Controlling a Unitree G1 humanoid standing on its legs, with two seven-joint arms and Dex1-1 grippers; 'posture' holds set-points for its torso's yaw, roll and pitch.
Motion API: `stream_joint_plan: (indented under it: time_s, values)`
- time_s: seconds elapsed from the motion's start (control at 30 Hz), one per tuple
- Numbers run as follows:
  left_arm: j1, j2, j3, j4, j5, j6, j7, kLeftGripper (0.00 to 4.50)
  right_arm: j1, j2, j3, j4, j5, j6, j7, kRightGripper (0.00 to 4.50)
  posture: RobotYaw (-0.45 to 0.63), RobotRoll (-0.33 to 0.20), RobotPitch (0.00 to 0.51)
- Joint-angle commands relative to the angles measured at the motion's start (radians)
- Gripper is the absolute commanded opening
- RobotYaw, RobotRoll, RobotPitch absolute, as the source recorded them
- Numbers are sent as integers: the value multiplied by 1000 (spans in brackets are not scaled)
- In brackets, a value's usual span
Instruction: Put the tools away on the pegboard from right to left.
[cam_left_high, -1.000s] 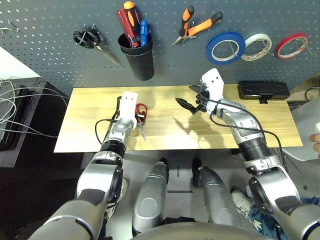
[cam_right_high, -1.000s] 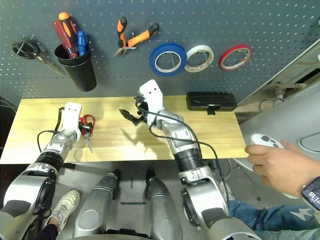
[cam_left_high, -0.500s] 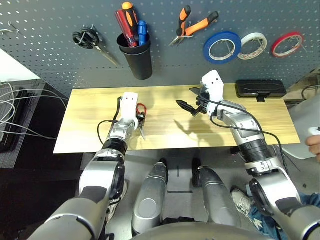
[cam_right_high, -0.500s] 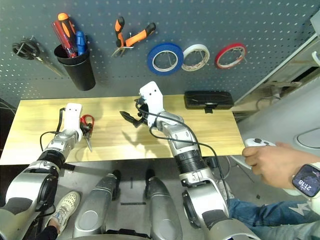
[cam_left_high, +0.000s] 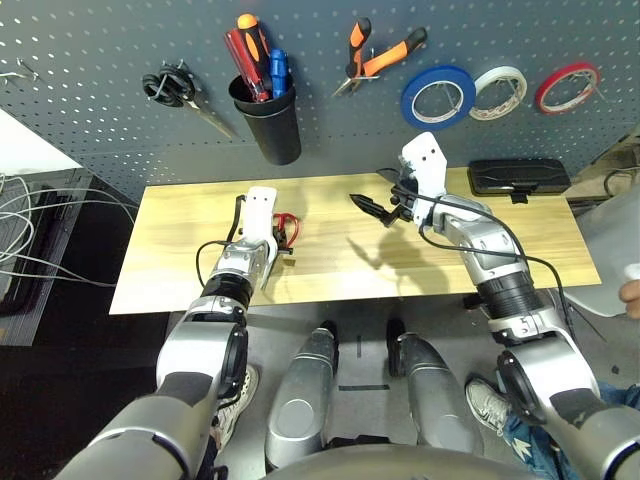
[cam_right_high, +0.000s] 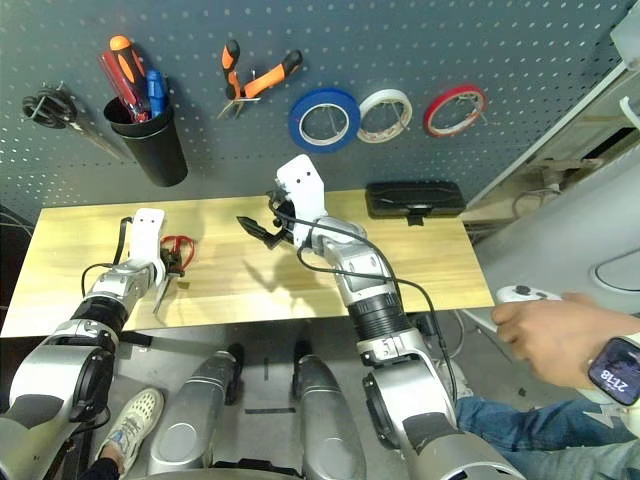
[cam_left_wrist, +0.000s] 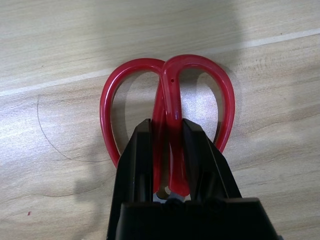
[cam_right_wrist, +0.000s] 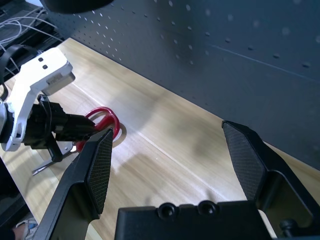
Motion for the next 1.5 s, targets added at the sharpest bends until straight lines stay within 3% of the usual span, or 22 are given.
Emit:
stream_joint_plan:
  time_s: [0.03, 0.2, 0.43, 0.77, 1.1, 1.5]
  values:
    - [83, -29, -4, -22, -9, 12, 10, 784, -10, 4, 8, -44, 13, 18, 14, 4500, 107, 0, 315]
    - [171, -42, -6, -242, -21, -4, 22, 781, -15, 8, 5, -93, 27, 42, 19, 4500, 113, 0, 314]
    - [413, -32, 16, -728, -21, 40, 70, 778, 2, -3, 16, -157, 56, 78, 54, 4500, 132, 0, 321]
    - [576, -11, 23, -1093, -13, 14, 86, 770, 3, -17, 18, -146, 55, 78, 79, 4500, 168, 0, 337]
    - [696, -1, 2, -1168, 26, -189, 89, 769, 2, 5, 28, -160, 75, 40, 131, 4500, 162, 0, 344]
    - [649, 42, 25, -1171, 78, -446, 122, 767, -20, 7, 21, -150, 85, -4, 142, 4500, 162, 0, 348]
